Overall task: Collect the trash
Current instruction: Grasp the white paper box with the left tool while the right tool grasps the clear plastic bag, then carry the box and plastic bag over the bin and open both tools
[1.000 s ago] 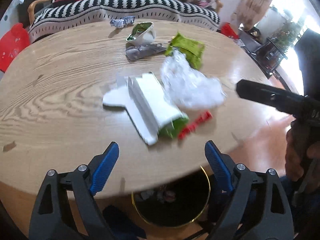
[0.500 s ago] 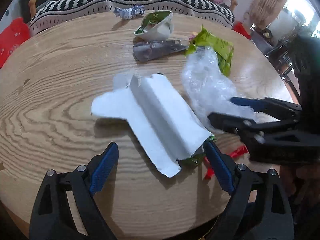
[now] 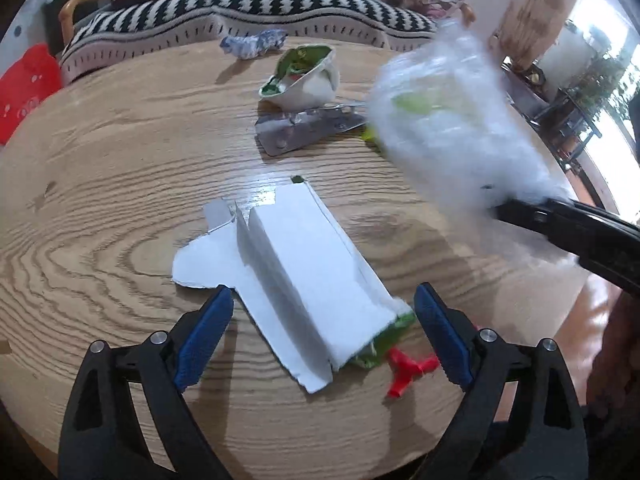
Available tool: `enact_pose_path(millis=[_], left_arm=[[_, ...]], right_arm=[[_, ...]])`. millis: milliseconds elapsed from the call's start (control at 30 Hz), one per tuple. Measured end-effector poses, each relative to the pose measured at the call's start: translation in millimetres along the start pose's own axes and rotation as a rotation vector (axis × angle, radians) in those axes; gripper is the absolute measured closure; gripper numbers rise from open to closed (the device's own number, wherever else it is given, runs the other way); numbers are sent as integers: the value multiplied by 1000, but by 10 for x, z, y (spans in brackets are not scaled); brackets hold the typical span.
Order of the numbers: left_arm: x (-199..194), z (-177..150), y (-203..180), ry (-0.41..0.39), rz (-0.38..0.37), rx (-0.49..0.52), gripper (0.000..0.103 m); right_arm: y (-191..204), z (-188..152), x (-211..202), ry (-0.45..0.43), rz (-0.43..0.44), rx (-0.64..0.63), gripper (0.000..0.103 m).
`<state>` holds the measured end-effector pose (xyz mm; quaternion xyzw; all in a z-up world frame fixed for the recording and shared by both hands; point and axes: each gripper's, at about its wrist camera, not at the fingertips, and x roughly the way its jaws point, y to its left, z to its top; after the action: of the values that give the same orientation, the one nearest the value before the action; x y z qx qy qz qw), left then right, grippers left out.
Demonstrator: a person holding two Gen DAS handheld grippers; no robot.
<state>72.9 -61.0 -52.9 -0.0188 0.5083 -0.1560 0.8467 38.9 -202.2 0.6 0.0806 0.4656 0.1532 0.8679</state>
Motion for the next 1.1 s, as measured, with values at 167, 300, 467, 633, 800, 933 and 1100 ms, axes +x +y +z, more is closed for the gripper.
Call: enact_pose_path(millis=[167, 300, 467, 633, 800, 933, 1100], left_arm=[[147, 35, 7, 13, 37, -17, 15], [111, 4, -14, -12, 92, 14, 38], [-34, -20, -8, -58, 117, 40, 64], [-226, -46, 94, -94, 104, 17, 71], [-494, -219, 92, -115, 73, 34, 72], [-834, -555, 18, -136, 51, 100, 72], [-1146, -1033, -113, -167, 26, 168, 72]], right_arm=[[-138, -91, -61, 7, -7, 38, 95], [-200, -117, -164, -3, -11, 50, 95], [-217, -190, -302, -20, -16, 53, 95], [-215, -328, -481, -43, -6, 71, 95], [-117, -529, -664, -51, 21, 85, 95], [38, -751, -840, -63, 40, 69, 95], [211, -1220, -1004, -36, 80, 64, 95]])
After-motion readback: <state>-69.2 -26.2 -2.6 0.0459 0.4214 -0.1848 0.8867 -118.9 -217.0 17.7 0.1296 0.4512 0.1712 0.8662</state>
